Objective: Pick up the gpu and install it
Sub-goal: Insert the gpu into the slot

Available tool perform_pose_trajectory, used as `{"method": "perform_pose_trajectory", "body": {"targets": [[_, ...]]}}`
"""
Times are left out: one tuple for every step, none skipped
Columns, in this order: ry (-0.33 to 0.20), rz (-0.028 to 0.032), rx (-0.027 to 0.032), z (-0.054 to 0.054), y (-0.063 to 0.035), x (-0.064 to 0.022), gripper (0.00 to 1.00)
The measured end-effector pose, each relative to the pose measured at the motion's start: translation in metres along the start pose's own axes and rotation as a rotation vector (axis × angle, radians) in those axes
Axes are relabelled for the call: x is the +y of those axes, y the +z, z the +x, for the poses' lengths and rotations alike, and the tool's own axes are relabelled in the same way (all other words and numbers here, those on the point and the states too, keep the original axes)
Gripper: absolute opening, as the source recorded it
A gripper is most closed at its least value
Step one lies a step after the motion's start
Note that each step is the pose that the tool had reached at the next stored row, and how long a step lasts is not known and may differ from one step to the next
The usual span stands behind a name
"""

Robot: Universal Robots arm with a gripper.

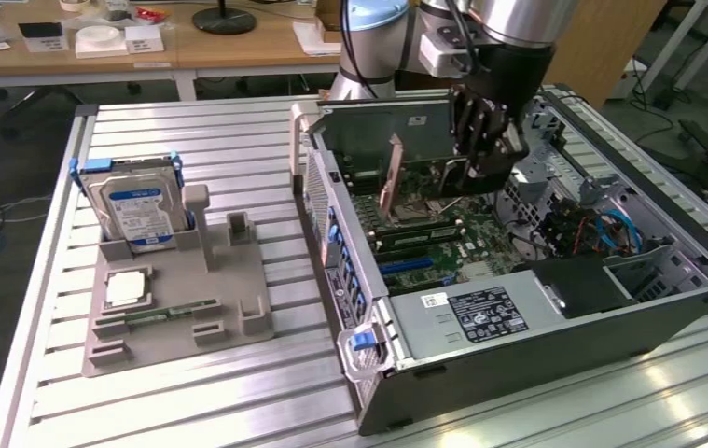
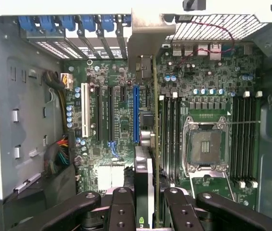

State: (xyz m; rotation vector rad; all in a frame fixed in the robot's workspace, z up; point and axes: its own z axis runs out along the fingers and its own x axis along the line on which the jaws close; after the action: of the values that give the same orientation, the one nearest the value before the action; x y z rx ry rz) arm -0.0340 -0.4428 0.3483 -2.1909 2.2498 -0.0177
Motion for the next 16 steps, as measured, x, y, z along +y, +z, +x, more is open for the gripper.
{"method": "perform_pose_trajectory", "body": {"targets": [[0.000, 0.0005, 0.0000, 0.000, 0.0015, 0.0000, 0.28], [0.000, 0.0008, 0.0000, 0.000, 0.0028, 0.0000, 0.28], [0.000, 0.0010, 0.0001, 0.000, 0.0041, 0.0000, 0.28], [0.000, 0.0014, 0.0000, 0.000, 0.0054, 0.0000, 0.28], [0.000, 0.0017, 0.0001, 0.000, 0.0070, 0.0000, 0.28], [0.000, 0.0020, 0.0001, 0.000, 0.0086, 0.0001, 0.28], [0.000, 0.0023, 0.0001, 0.000, 0.0104, 0.0001, 0.28], [0.000, 0.0026, 0.0000, 0.000, 0.0123, 0.0001, 0.28], [0.000, 0.0028, 0.0000, 0.000, 0.0141, 0.0001, 0.28], [0.000, 0.0028, -0.0001, 0.000, 0.0157, 0.0001, 0.28], [0.000, 0.0029, 0.0000, 0.000, 0.0173, 0.0001, 0.28], [0.000, 0.0029, -0.0001, 0.000, 0.0188, 0.0001, 0.28], [0.000, 0.0028, 0.0000, 0.000, 0.0200, 0.0002, 0.28], [0.000, 0.0028, -0.0001, 0.000, 0.0211, 0.0002, 0.28], [0.000, 0.0029, 0.0000, 0.000, 0.0221, 0.0002, 0.28], [0.000, 0.0028, -0.0001, 0.000, 0.0231, 0.0002, 0.28]]}}
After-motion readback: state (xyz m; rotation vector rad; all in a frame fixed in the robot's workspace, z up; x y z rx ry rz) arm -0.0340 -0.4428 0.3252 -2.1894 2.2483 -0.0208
